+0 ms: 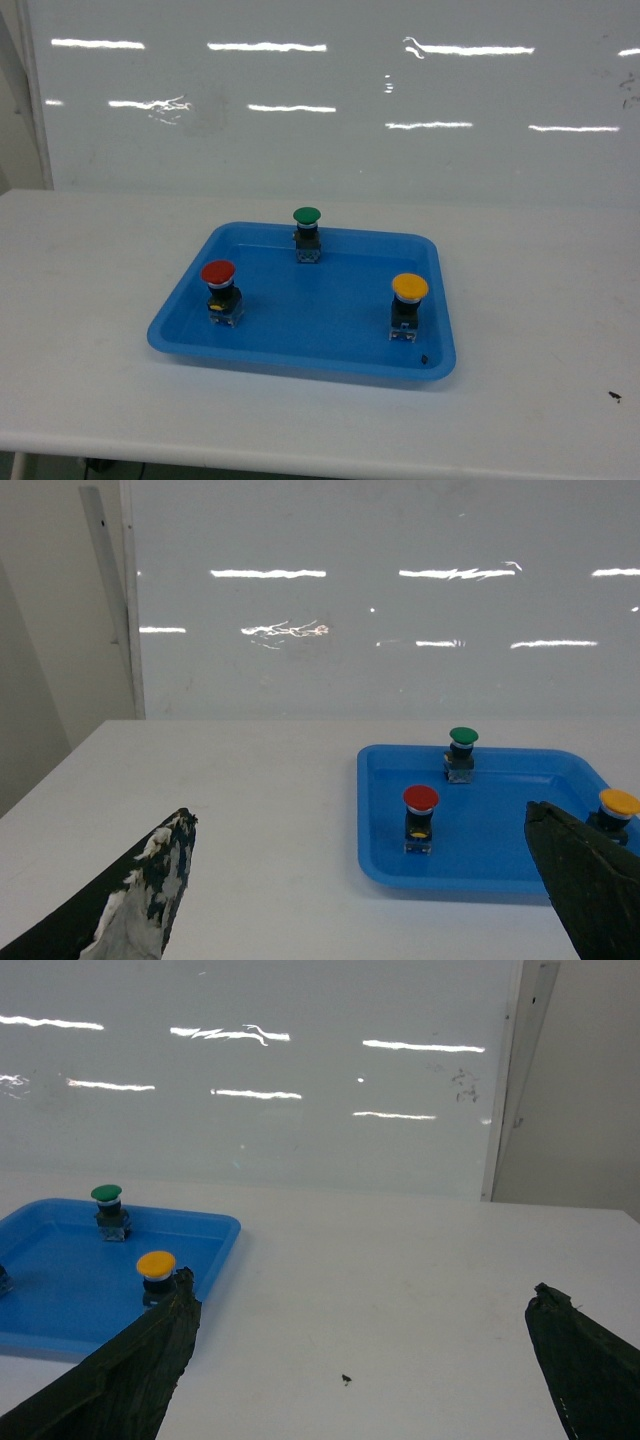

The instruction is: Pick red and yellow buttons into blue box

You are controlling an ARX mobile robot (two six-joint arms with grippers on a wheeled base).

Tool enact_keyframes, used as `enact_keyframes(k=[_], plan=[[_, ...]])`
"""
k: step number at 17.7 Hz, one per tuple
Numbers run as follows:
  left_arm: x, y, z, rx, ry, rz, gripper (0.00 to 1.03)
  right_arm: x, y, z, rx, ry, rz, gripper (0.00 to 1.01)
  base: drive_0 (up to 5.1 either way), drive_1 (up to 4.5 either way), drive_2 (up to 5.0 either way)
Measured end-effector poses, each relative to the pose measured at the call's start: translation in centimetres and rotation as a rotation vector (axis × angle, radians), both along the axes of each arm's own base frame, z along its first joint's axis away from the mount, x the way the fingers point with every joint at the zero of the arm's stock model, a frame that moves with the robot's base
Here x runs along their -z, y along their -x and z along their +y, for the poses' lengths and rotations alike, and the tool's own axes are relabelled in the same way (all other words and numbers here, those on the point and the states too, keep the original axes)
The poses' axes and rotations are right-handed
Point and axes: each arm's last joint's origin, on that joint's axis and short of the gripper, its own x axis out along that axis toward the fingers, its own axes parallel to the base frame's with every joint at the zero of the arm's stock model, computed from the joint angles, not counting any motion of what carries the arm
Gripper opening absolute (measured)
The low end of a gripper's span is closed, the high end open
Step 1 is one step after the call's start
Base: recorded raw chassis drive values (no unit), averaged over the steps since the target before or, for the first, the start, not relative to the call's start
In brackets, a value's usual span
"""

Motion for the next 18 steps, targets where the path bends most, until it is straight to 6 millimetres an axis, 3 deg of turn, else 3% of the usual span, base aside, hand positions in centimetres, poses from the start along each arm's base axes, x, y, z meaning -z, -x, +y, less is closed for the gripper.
enact_keyframes(k=[4,8,11,18], plan=[[-0.3,-0.1,0.0,0.010,-0.005,-0.023,0.98,-0.4,-0.3,0.0,-0.008,0.001,-0.032,0.98,0.0,0.00,0.0],[-0.9,-3.3,0.5,0.035,-0.051,-0.020,0.98,-1.2,-3.5,0.7,-0.048,0.006,0.009,0.98,0.0,0.00,0.0],[-3.0,-6.5,0.9,0.065,-0.090,-0.091,0.98,-2.6,-6.7,1.8,-0.102,0.027,0.067,0.98,0.0,0.00,0.0],[-2.8,-9.2,1.6,0.056,-0.100,-0.077,0.98,-2.0,-8.7,2.6,-0.119,0.050,0.140,0.98,0.0,0.00,0.0]])
